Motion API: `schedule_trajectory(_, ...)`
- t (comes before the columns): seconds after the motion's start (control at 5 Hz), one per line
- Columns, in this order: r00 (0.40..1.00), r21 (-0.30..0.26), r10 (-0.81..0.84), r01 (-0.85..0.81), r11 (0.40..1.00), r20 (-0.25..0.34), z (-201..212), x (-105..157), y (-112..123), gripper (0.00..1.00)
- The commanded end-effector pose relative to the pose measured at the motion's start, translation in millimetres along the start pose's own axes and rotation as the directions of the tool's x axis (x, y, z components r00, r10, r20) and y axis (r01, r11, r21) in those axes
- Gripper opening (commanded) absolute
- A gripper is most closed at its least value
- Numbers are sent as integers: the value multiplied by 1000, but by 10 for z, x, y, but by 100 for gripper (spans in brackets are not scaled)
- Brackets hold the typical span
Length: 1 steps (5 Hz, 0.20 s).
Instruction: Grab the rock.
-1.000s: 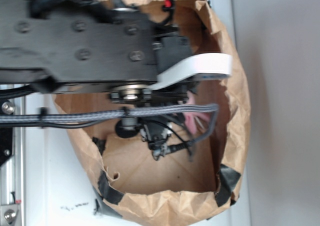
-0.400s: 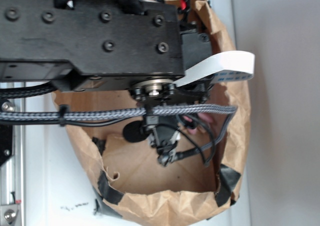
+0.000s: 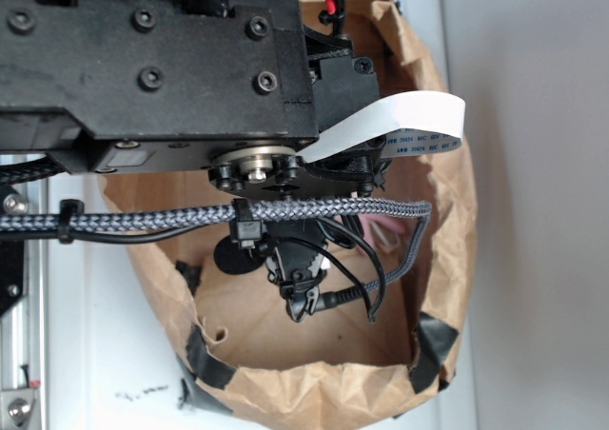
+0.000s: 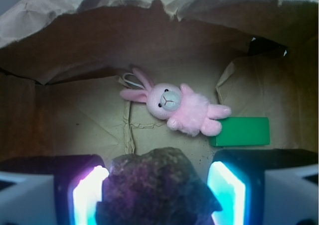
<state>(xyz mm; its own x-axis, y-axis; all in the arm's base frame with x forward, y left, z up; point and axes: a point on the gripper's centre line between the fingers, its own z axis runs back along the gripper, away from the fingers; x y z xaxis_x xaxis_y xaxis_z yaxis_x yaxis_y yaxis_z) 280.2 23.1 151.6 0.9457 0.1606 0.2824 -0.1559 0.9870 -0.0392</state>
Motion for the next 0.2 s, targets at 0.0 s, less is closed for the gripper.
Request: schedule_trajectory(0.0,996,50,52,-55,997,72,181,72,-23,63)
